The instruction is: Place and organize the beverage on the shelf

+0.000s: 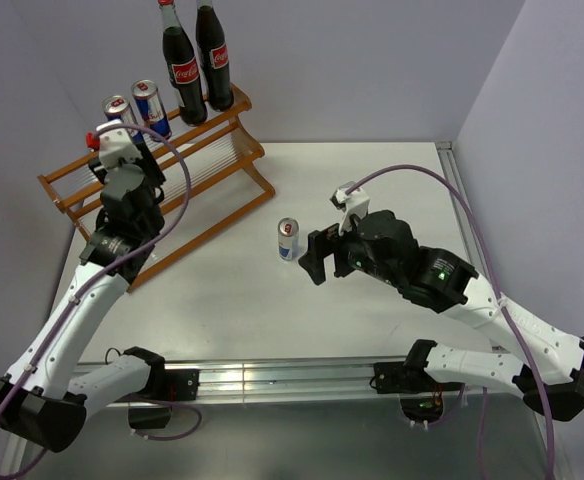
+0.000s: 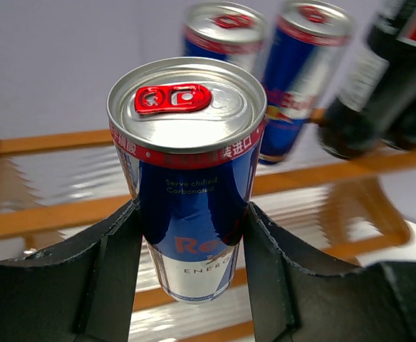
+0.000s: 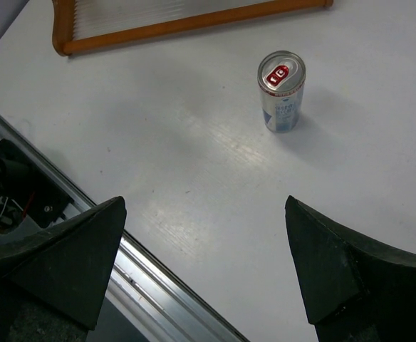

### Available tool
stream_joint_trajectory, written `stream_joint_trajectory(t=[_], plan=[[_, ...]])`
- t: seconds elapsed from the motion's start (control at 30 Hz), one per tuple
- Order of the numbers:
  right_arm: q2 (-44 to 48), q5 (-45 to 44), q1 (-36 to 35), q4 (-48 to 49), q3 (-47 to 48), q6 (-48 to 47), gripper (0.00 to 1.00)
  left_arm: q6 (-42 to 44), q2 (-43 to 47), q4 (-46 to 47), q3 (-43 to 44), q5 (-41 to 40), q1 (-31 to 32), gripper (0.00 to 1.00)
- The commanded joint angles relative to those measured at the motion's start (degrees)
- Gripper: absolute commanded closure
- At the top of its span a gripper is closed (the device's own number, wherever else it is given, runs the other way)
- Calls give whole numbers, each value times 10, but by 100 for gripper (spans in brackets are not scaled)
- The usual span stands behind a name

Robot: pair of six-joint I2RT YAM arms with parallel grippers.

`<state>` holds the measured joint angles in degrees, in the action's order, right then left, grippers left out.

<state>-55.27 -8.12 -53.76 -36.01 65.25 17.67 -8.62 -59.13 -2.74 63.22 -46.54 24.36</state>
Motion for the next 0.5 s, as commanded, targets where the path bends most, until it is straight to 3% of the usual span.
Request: stream_joint_trajectory(t=[0.0, 0.27, 0.47], plan=[[24, -1, 9, 29, -6, -13, 0, 13, 0, 15, 51, 56, -57, 100], [42, 15, 13, 39, -15, -18, 0, 39, -41, 42, 86, 128, -168, 100], [38, 13, 14, 38, -17, -19, 0, 80, -50, 122, 67, 177, -206, 100]])
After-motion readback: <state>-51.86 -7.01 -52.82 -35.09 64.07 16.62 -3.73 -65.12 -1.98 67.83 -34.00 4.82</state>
